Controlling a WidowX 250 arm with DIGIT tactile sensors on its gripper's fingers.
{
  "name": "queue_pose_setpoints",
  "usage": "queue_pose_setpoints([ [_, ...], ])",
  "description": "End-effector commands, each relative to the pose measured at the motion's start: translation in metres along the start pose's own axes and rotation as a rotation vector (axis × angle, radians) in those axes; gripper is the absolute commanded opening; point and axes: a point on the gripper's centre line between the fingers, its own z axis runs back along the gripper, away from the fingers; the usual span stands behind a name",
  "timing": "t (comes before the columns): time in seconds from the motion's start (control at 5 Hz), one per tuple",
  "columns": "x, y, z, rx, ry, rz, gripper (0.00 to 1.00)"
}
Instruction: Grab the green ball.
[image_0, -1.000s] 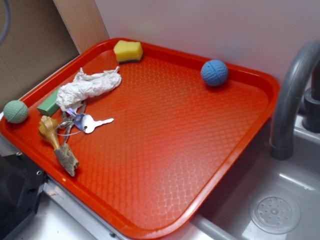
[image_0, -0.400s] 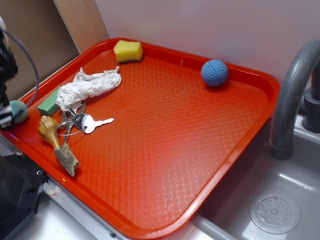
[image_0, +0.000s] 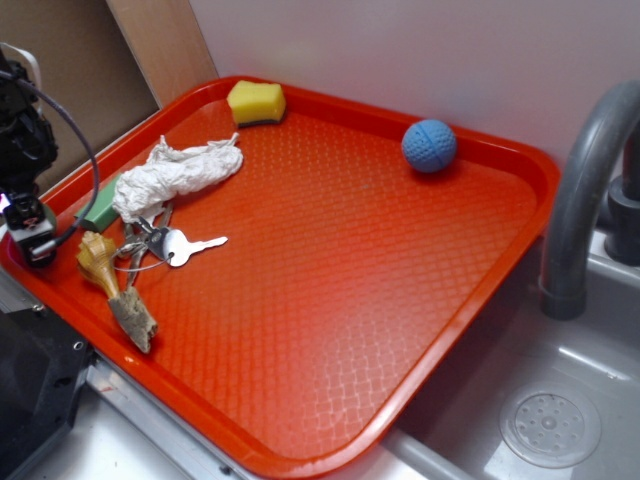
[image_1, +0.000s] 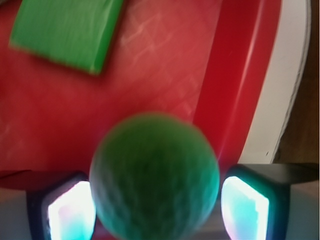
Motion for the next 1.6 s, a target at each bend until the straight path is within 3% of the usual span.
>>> queue_pose_setpoints([
  [0.0, 0.014, 0.006, 0.012, -0.020, -0.059, -0.007, 0.00],
  [0.4, 0.012, 0.003, 0.012, 0.010, -0.054, -0.029, 0.00],
  [0.6, 0.008, -0.006, 0.023, 0.040, -0.091, -0.054, 0.00],
  [0.8, 0.011, -0.037, 0.085, -0.055, -0.235, -0.029, 0.00],
  [1.0, 0.029, -0.058, 0.155, -0.236, -0.350, 0.077, 0.00],
  [1.2, 0.042, -0.068, 0.215, -0.281, -0.371, 0.140, 0.00],
  [1.4, 0.040, -0.054, 0.265, -0.290, -0.396, 0.175, 0.00],
])
